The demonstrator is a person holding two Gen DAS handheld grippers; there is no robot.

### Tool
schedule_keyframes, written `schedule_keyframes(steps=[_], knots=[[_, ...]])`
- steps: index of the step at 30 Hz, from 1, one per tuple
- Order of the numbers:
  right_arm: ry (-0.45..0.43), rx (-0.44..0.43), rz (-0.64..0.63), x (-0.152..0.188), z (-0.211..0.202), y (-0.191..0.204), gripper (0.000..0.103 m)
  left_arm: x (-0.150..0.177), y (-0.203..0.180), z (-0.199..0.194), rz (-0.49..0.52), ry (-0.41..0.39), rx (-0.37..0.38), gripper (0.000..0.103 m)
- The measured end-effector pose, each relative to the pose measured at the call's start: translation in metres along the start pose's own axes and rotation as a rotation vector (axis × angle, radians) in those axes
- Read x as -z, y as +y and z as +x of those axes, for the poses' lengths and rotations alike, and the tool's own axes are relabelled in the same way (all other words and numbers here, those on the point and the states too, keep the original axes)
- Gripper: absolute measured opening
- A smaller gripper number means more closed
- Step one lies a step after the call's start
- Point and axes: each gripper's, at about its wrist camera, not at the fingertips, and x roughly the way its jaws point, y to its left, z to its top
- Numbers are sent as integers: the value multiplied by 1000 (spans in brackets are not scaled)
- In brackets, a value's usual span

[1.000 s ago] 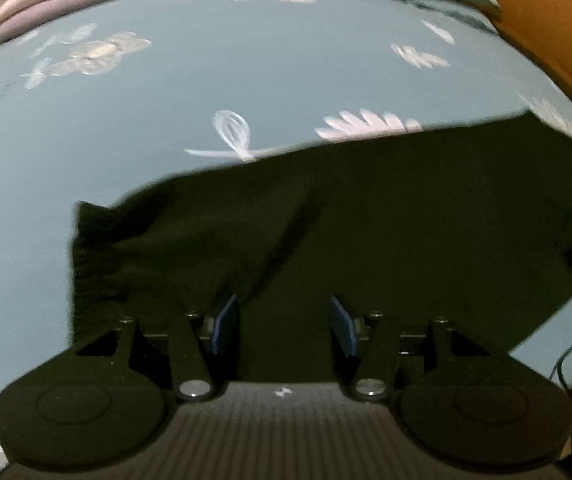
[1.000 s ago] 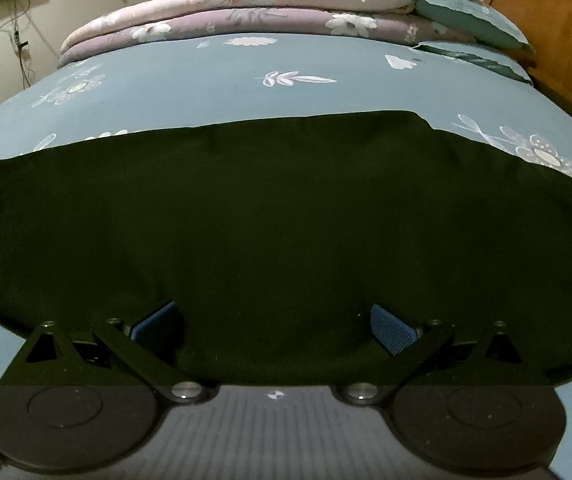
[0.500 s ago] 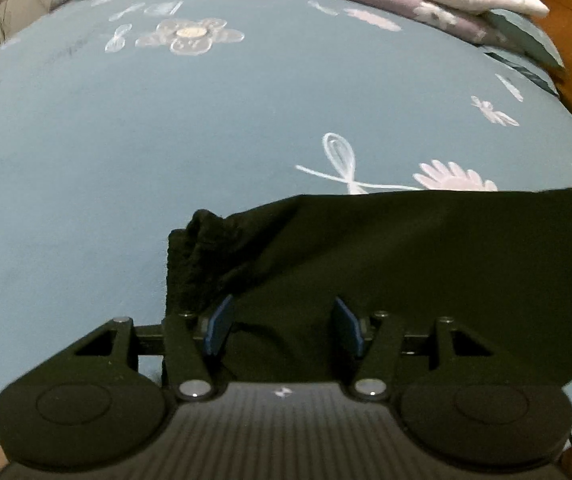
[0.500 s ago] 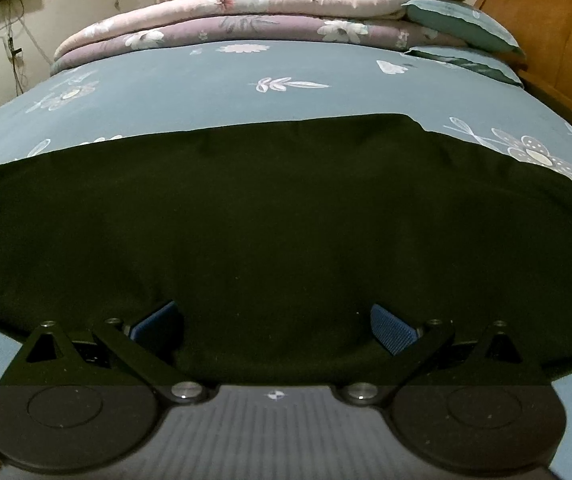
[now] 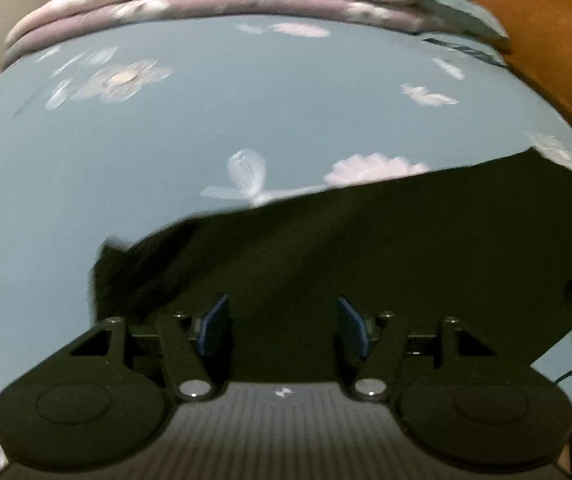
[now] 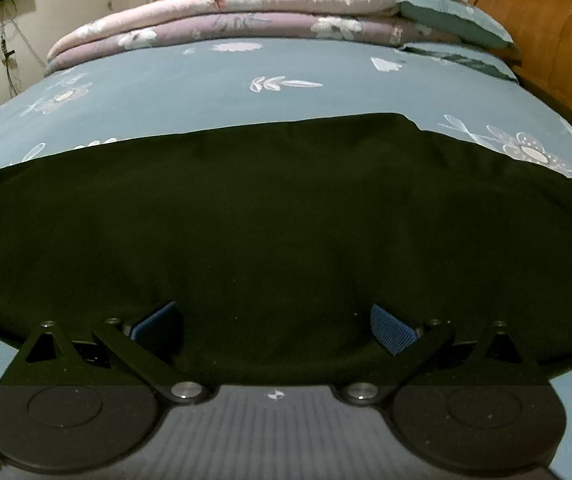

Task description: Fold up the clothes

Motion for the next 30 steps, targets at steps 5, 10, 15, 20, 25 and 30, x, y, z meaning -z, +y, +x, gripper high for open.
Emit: schedule_keyframes(steps=[5,10,15,20,25,30], knots=[[-49,40,-2,-44,-7,-20,103,-26,-2,38,15,25,-39,64],[-82,97,-52,-99,12,-40,103,-19,13,55,-50,74,-62,68],[-52,82,-85,-139,71,-52,103,-10,21,50,-84,43,-16,75],[38,70,-38,-160,136,-66,103,-9,24,49,-99,29,8,76],[43,9,-54,-165,154,-63,103,-12,28,53,-127,27,33,80],[72,67,-85,-172,131,-56,103,-13,28,53,-130,33,40,81]])
